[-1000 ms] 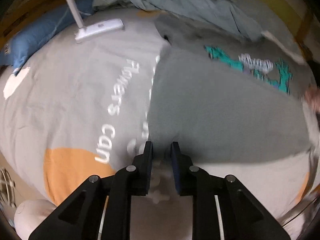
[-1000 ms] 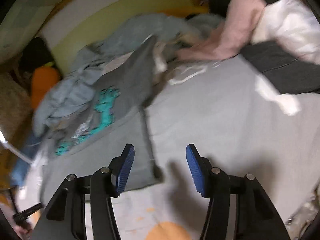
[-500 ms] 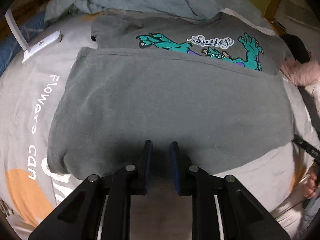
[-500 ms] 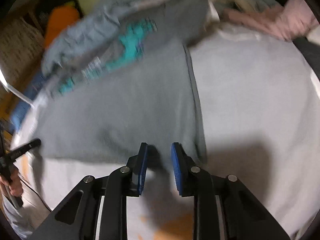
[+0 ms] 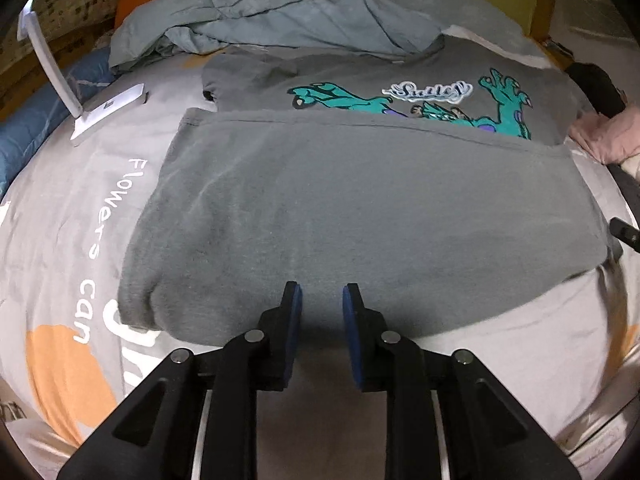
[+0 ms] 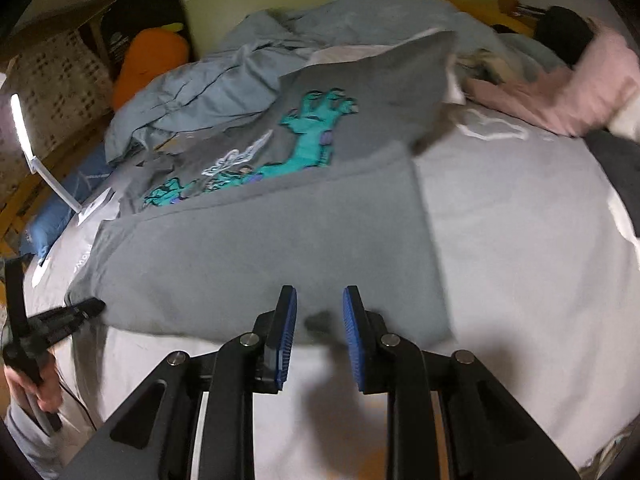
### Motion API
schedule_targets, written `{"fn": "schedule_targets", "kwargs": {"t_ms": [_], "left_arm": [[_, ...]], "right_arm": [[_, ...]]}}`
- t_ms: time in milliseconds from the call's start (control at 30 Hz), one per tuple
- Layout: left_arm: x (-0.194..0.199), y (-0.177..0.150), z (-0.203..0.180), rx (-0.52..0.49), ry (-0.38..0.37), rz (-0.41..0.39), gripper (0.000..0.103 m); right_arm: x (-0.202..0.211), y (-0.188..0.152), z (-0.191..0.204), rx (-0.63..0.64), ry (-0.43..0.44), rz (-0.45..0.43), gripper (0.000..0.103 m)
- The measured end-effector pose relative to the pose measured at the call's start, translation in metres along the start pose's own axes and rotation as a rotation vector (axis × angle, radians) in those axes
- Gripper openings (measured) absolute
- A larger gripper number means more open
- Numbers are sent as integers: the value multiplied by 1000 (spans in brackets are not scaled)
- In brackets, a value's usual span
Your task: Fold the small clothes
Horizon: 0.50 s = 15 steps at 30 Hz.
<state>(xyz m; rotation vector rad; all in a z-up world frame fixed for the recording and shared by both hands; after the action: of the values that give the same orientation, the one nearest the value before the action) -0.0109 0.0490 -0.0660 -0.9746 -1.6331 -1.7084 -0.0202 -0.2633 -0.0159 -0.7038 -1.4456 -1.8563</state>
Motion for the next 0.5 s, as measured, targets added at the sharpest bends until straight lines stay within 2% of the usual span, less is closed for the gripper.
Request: {"fn": "schedule_targets", "kwargs": {"t_ms": [100, 167, 267, 367, 400, 500], "left_arm": [[-1, 2, 6, 69, -30, 11, 22], [-1, 2, 7, 87, -47, 14, 22], [1, 1, 5, 62, -41, 9, 22], [3, 0, 6, 75, -53, -7, 23], [4, -1, 9, 107, -80, -18, 26], [13, -2, 15, 193, -160, -76, 26]], "right_arm": [[-29, -1, 18, 27, 5, 80, 25], [-43, -14, 22, 57, -34, 153, 25], [-38, -29, 22, 120, -70, 139, 24], [-27, -44, 17, 137, -58, 131, 24], [-24, -46, 14, 129, -50, 131, 24], [-14, -42, 11, 103, -27, 97, 25]]}}
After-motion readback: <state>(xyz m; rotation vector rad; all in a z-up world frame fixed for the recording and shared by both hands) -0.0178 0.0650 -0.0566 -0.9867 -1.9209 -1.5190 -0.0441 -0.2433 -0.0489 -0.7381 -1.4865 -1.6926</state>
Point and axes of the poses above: each gripper's, at about its wrist camera, not at the fingertips, and x roughly against the way its jaws point, z to its left, y to its top, the point moved 5 cm from there along -x, roughly the way its jaws point, and after that the axes turned 5 degrees about -x, right-handed, at the moved point
